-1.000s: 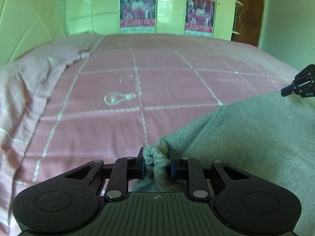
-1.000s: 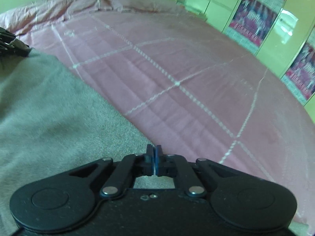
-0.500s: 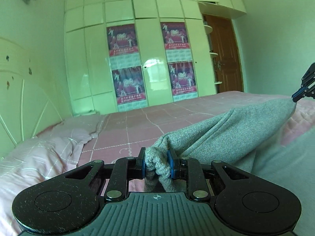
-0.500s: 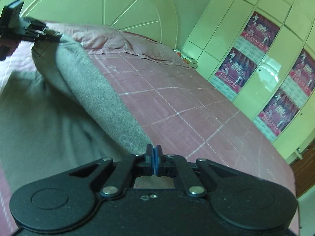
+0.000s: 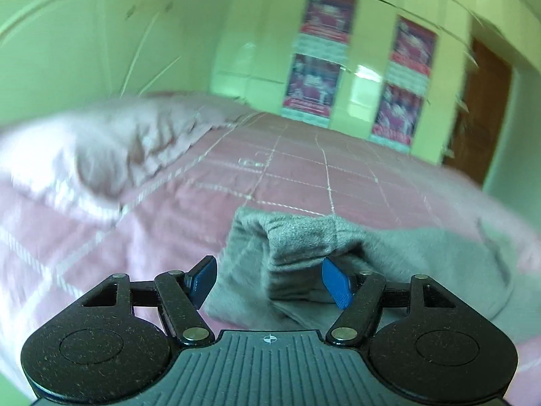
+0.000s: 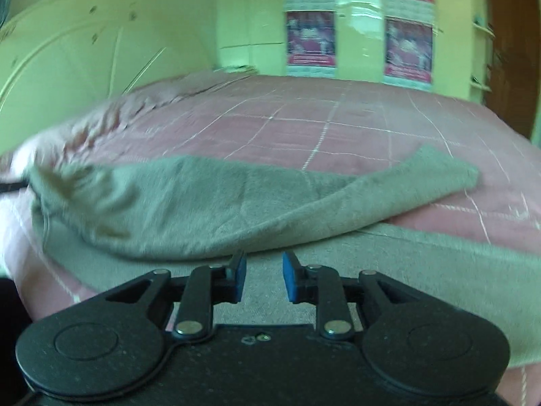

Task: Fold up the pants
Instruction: 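Lift the waistband with both grippers and fold it over toward the pant cuffs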

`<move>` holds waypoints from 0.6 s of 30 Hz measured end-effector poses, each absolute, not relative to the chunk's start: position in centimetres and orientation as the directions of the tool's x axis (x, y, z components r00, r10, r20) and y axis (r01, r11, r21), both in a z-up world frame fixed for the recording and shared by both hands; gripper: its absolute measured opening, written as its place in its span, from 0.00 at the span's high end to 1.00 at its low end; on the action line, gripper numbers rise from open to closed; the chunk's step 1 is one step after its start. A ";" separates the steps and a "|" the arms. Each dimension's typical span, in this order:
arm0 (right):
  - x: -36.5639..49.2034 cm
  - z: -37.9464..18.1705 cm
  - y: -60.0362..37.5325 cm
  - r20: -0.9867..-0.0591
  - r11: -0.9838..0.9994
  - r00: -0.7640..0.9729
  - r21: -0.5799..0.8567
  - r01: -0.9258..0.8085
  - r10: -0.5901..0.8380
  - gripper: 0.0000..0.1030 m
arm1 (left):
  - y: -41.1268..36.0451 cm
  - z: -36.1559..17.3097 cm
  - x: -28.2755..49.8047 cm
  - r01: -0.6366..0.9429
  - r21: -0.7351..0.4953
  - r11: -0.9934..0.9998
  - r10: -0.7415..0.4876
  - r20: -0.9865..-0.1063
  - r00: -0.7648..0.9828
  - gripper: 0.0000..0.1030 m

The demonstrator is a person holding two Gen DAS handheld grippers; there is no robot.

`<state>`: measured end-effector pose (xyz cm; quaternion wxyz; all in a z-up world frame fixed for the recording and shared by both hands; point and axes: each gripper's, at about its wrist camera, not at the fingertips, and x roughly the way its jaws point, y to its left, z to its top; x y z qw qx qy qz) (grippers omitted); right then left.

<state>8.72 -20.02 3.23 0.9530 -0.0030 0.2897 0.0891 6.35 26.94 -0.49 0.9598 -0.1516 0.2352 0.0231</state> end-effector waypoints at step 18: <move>18.0 -0.8 -19.9 -0.752 0.878 0.641 0.402 0.260 0.155 0.50 | 27.6 -5.2 12.8 -0.363 -0.774 0.518 -0.263 -0.548 0.794 0.18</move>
